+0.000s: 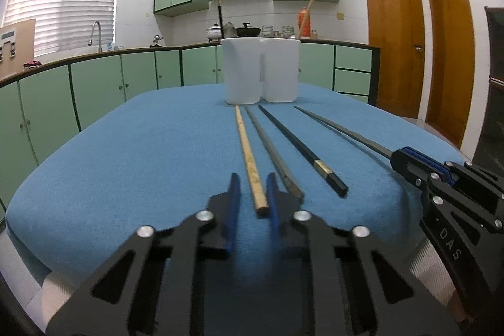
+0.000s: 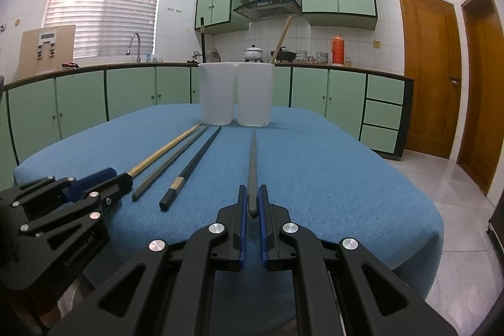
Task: Organize utensils
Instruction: 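Grasp a grey chopstick with the right tool while the left tool grasps a wooden chopstick, then lift both chopsticks and carry them over the white holder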
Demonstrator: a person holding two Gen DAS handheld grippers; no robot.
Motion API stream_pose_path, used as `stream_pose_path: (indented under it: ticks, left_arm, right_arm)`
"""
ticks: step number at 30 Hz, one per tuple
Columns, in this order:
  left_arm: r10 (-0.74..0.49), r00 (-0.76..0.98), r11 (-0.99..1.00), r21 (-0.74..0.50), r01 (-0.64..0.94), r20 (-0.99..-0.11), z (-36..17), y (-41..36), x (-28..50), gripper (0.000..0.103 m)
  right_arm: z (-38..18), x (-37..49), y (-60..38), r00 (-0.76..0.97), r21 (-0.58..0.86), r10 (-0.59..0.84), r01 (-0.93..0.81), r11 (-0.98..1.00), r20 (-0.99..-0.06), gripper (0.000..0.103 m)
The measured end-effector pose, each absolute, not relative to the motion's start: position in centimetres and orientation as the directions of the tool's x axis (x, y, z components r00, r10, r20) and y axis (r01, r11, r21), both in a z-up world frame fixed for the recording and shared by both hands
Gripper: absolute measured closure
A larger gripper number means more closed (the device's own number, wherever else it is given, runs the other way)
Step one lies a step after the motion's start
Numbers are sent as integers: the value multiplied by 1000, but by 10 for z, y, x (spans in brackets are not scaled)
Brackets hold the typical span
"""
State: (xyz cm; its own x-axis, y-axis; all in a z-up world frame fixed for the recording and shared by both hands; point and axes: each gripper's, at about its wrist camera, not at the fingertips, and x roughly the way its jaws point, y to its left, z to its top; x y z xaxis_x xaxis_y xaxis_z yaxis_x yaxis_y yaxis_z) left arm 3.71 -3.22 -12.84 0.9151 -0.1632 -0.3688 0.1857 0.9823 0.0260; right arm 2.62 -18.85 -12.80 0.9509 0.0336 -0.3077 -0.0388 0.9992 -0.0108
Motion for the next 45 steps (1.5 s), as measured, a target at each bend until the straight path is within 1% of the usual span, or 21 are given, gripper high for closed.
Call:
stream_pose_path:
  ticks: [7, 12, 20, 24, 32, 36, 45]
  left_arm:
    - [-152, 915, 986, 11, 169, -374, -125, -34, 35, 97]
    - [-151, 920, 986, 6, 164, -362, -115, -30, 32, 97]
    - [-144, 955, 988, 12, 152, -258, -67, -20, 24, 97]
    - [-149, 968, 988, 12, 154, -204, -37, -17, 24, 97]
    - [-172, 974, 985, -7, 173, -149, 17, -11, 43, 97]
    - [-195, 969, 981, -9, 196, -149, 40, -12, 55, 97]
    - [-242, 950, 970, -29, 241, -196, 79, -11, 87, 97]
  right_arm:
    - [-121, 24, -193, 956, -7, 28, -31, 999, -291, 96]
    - [-110, 26, -197, 959, 2, 30, -31, 1000, -281, 96]
    - [-67, 29, -207, 965, 14, 45, -43, 999, -260, 96]
    - [-37, 31, -211, 969, -7, 54, -58, 998, -241, 97]
    - [23, 52, -220, 963, 26, 140, -138, 990, -230, 97]
    - [47, 69, -222, 954, 24, 174, -174, 985, -243, 97]
    - [85, 106, -225, 915, 57, 275, -271, 961, -296, 97]
